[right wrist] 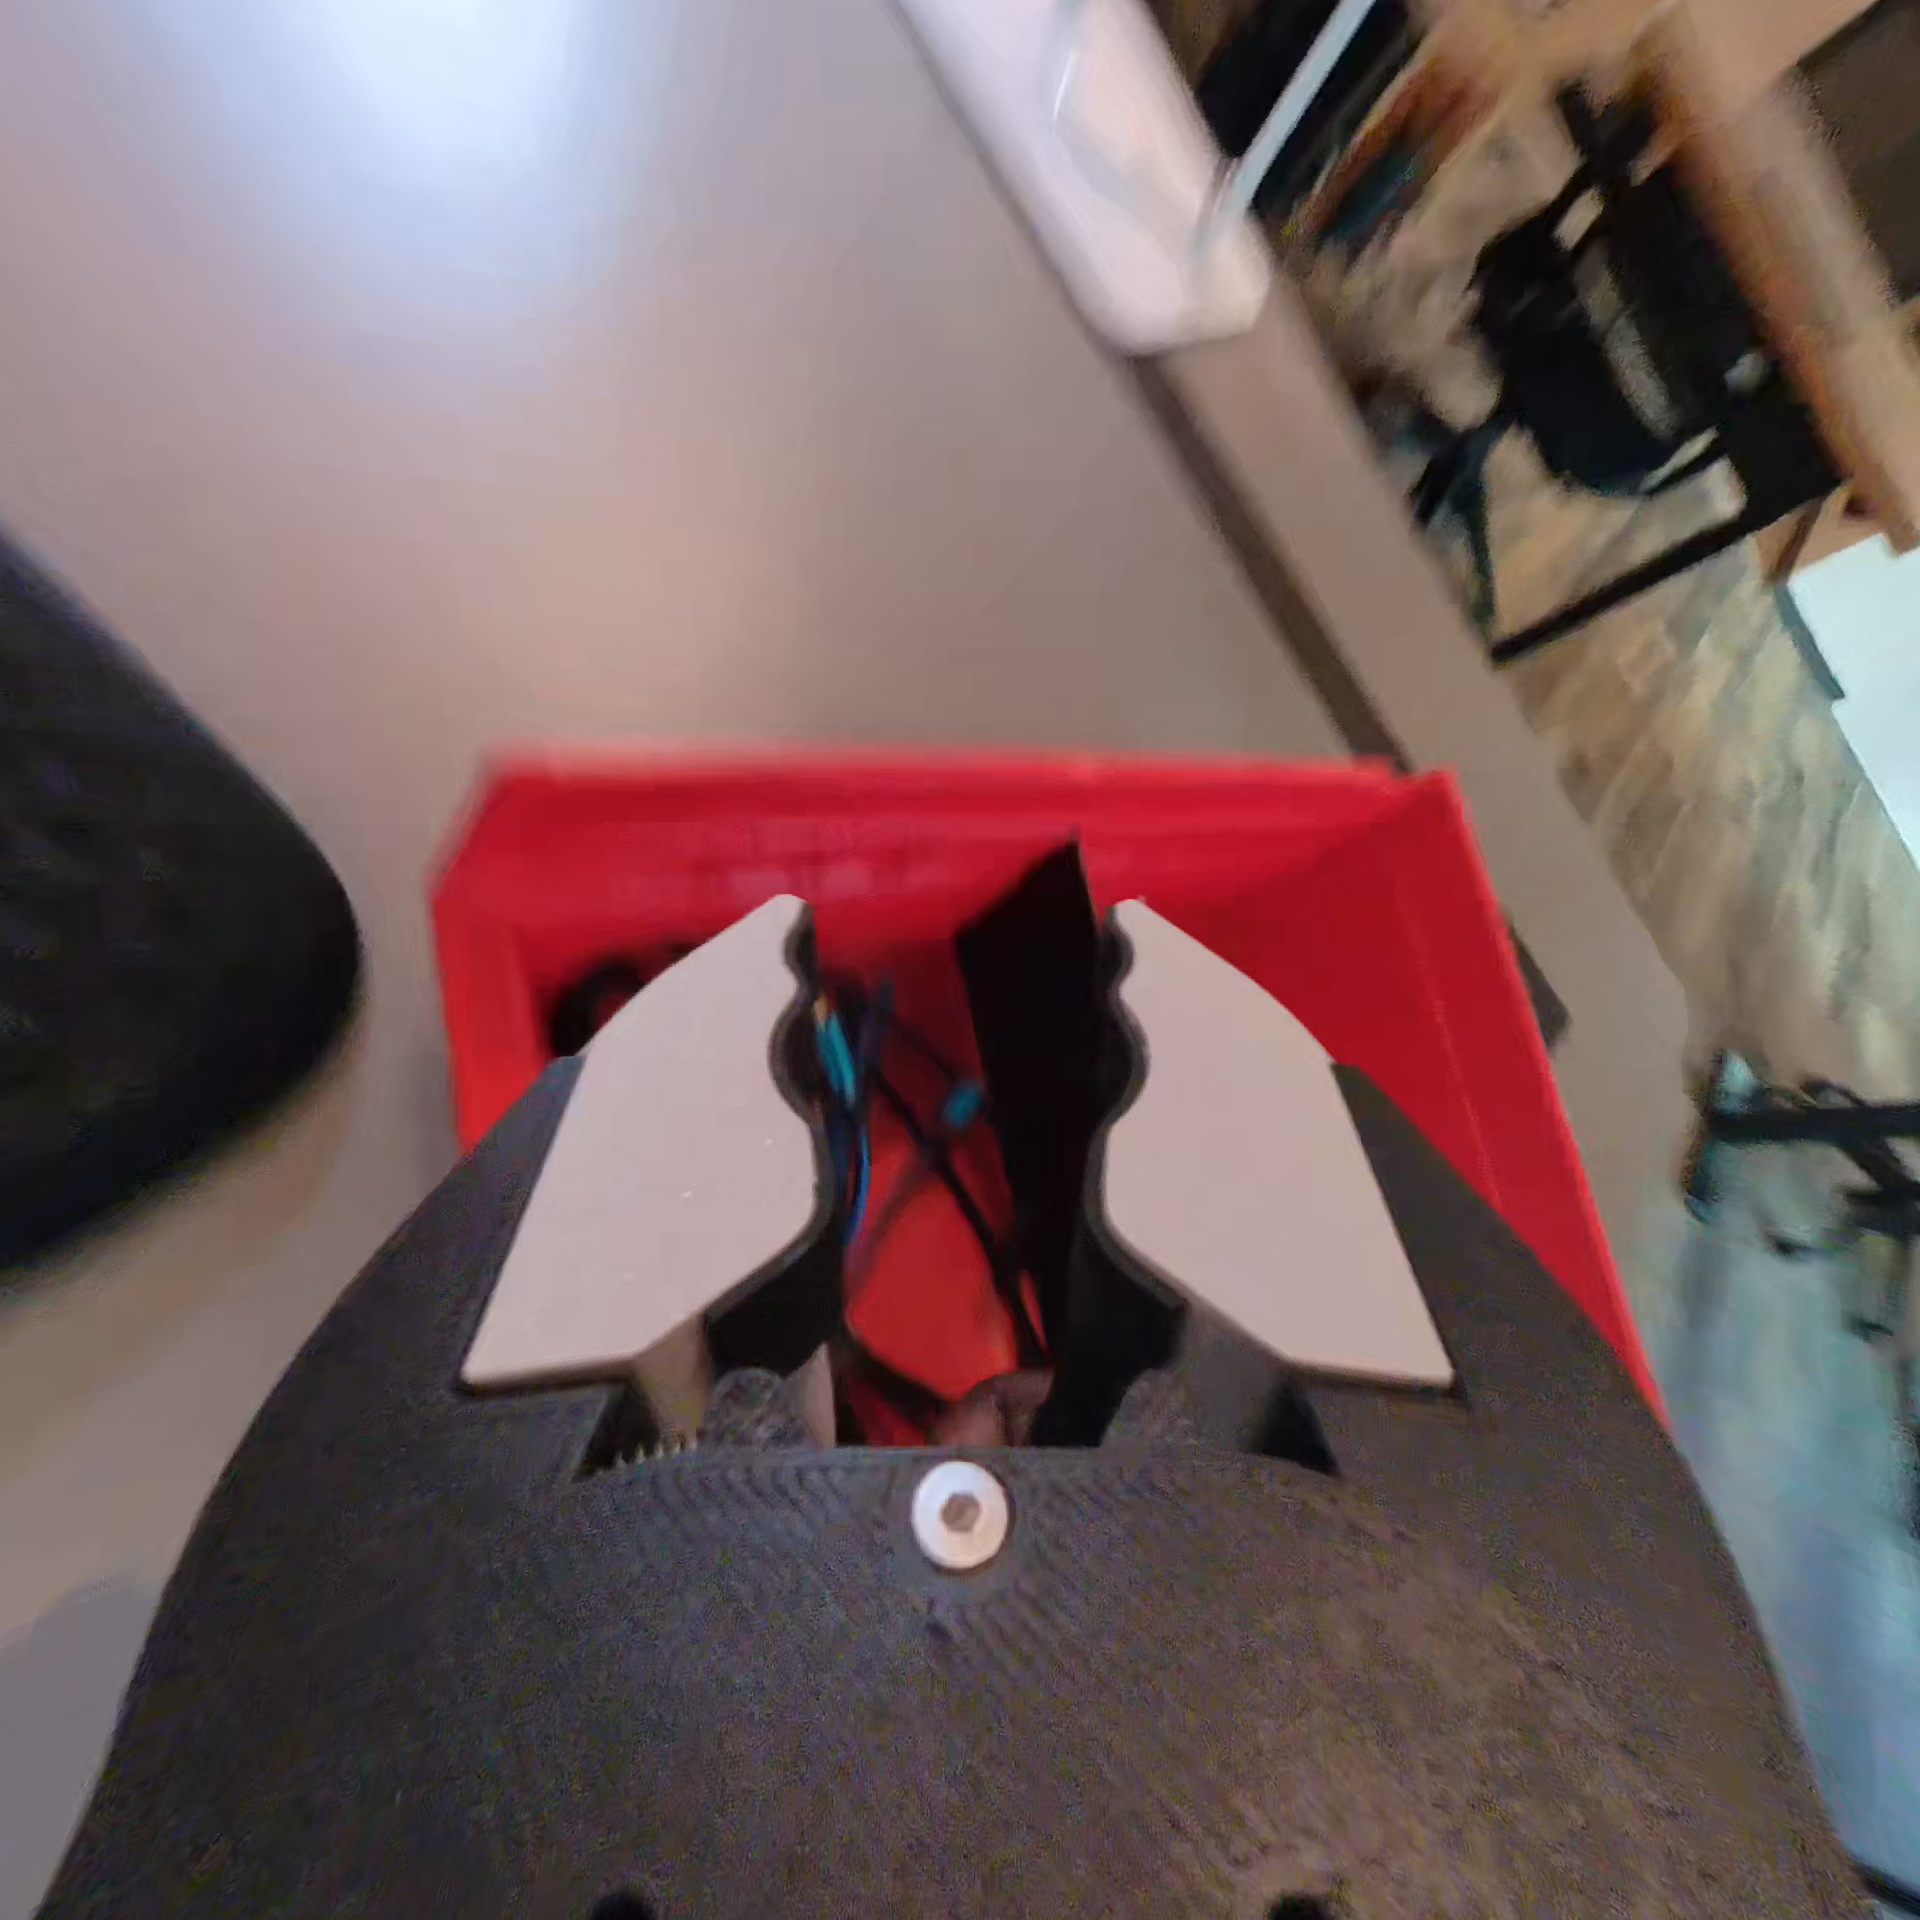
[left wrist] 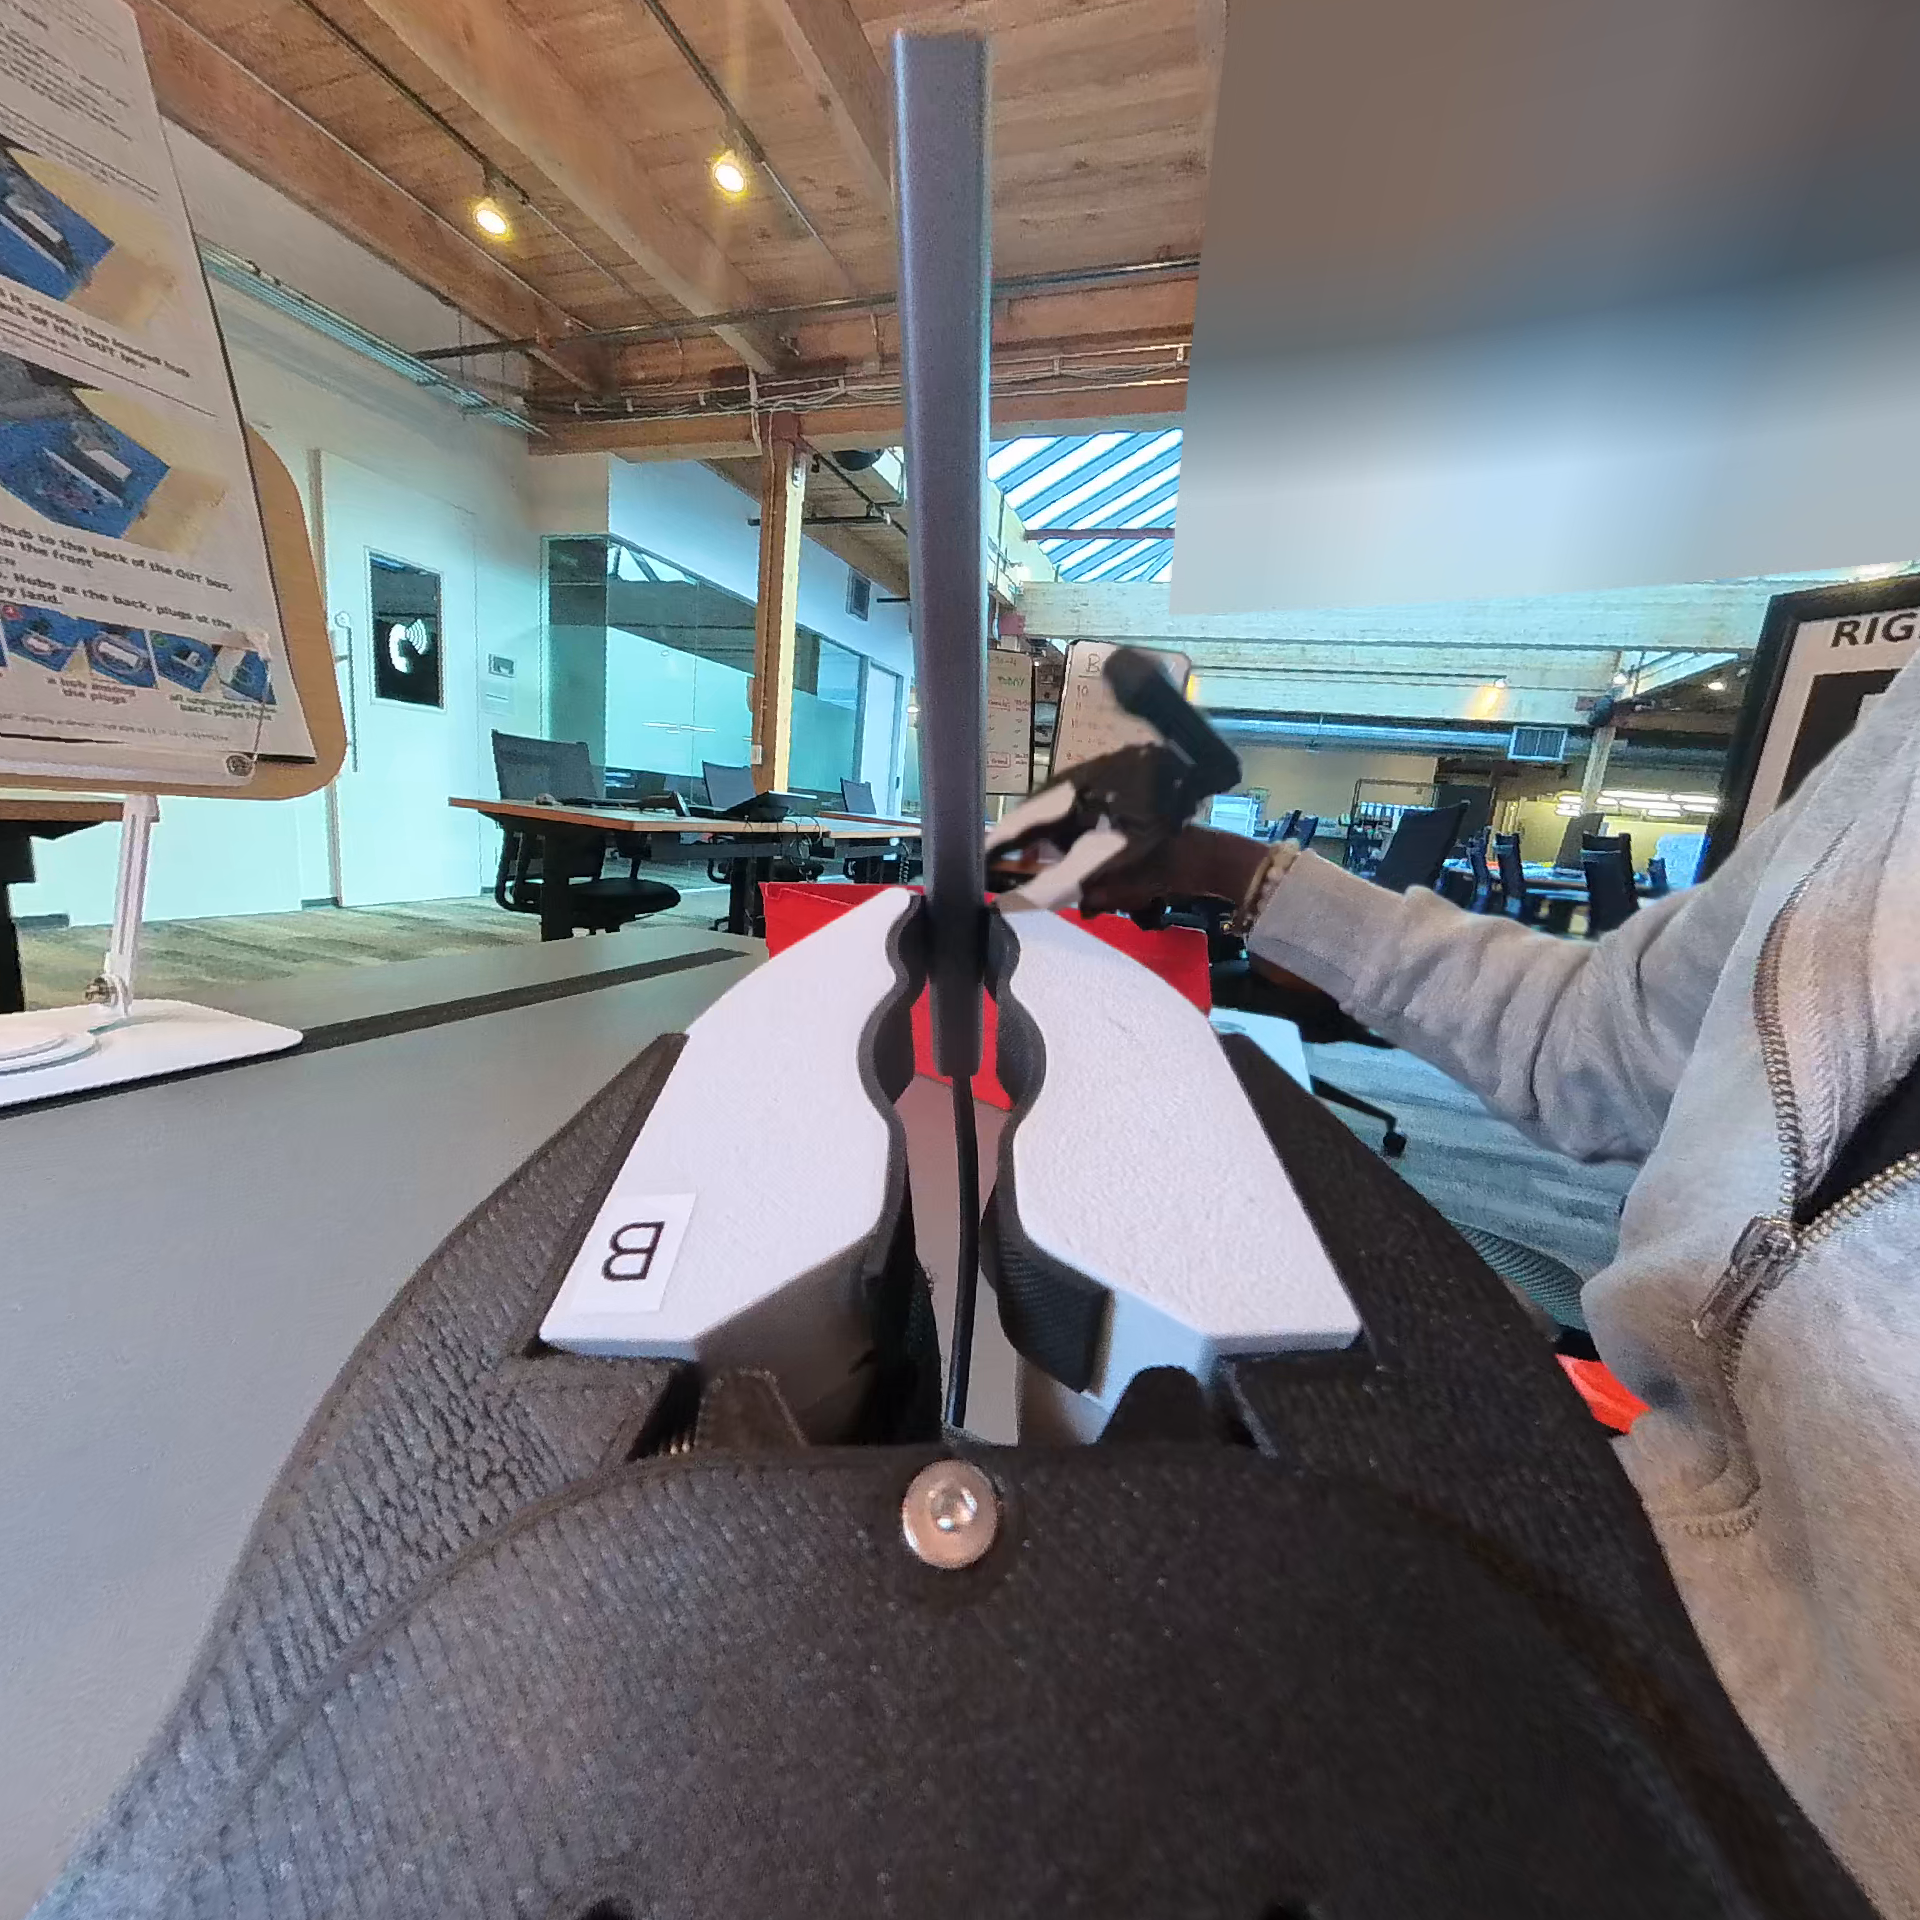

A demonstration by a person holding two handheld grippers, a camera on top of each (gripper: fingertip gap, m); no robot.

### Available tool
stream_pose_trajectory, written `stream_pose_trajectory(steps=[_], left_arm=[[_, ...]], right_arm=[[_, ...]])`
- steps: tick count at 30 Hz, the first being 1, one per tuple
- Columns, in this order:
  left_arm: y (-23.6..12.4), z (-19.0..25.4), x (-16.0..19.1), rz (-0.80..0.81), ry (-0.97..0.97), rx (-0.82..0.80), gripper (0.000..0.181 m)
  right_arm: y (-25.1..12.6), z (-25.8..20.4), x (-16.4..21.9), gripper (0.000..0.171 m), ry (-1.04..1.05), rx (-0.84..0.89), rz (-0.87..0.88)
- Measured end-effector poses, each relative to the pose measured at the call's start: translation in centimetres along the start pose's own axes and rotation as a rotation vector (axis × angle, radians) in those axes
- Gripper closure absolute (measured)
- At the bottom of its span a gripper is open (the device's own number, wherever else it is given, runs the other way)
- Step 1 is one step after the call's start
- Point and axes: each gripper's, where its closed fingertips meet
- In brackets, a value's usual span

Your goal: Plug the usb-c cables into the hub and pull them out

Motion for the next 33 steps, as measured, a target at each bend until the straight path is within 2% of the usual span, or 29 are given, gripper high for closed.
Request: stream_pose_trajectory(steps=[3, 5, 7, 12, 15, 18, 20, 21, 24, 26, 29, 31, 33], left_arm=[[0.2, 0.1, 0.4, -0.023, 0.007, 0.002, 0.171], [0.3, 0.1, 0.6, -0.037, 0.010, 0.004, 0.170], [0.3, 0.2, 0.8, -0.050, 0.004, 0.011, 0.170], [0.4, 1.0, 1.0, -0.058, -0.015, 0.072, 0.170], [0.4, 1.7, 1.2, -0.070, -0.014, 0.117, 0.170], [0.5, 2.4, 1.5, -0.091, -0.002, 0.168, 0.170], [0.6, 3.0, 1.9, -0.114, 0.020, 0.193, 0.170], [0.7, 3.1, 2.1, -0.127, 0.030, 0.200, 0.170], [0.4, 3.5, 1.4, -0.085, 0.058, 0.211, 0.166], [-0.3, 2.8, -1.0, 0.090, 0.054, 0.155, 0.153], [-2.5, -0.3, -4.4, 0.321, -0.002, -0.008, 0.152], [-3.3, -1.8, -4.8, 0.361, -0.054, -0.076, 0.152], [-3.2, -2.8, -4.3, 0.335, -0.086, -0.123, 0.152]], right_arm=[[-3.1, -2.2, -8.5, 0.106, 0.197, -0.032, 0.438], [-5.5, -6.1, -13.8, 0.115, 0.286, -0.139, 0.710], [-6.4, -11.3, -17.7, 0.122, 0.352, -0.323, 0.857], [-3.8, -22.8, -23.4, 0.127, 0.412, -0.731, 0.883], [-1.0, -26.1, -24.1, 0.130, 0.369, -0.824, 0.823], [-0.4, -28.1, -24.6, 0.135, 0.401, -0.939, 0.805], [0.1, -29.0, -24.7, 0.145, 0.372, -0.915, 0.797], [0.0, -29.3, -24.6, 0.158, 0.345, -0.895, 0.811], [-0.6, -29.1, -24.3, 0.162, 0.262, -0.795, 0.873], [-1.6, -26.9, -24.0, 0.163, 0.297, -0.730, 0.930], [-5.2, -21.9, -23.5, 0.162, 0.413, -0.658, 1.102], [-7.8, -18.7, -22.8, 0.162, 0.432, -0.546, 1.173], [-10.8, -16.5, -22.4, 0.161, 0.370, -0.415, 1.229]])
Point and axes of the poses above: each gripper's, where its closed fingertips meet, y out along the fingers, x out of its underside, z = x × y across the jaws, and after that the axes turned 5 degrees about y, right-handed
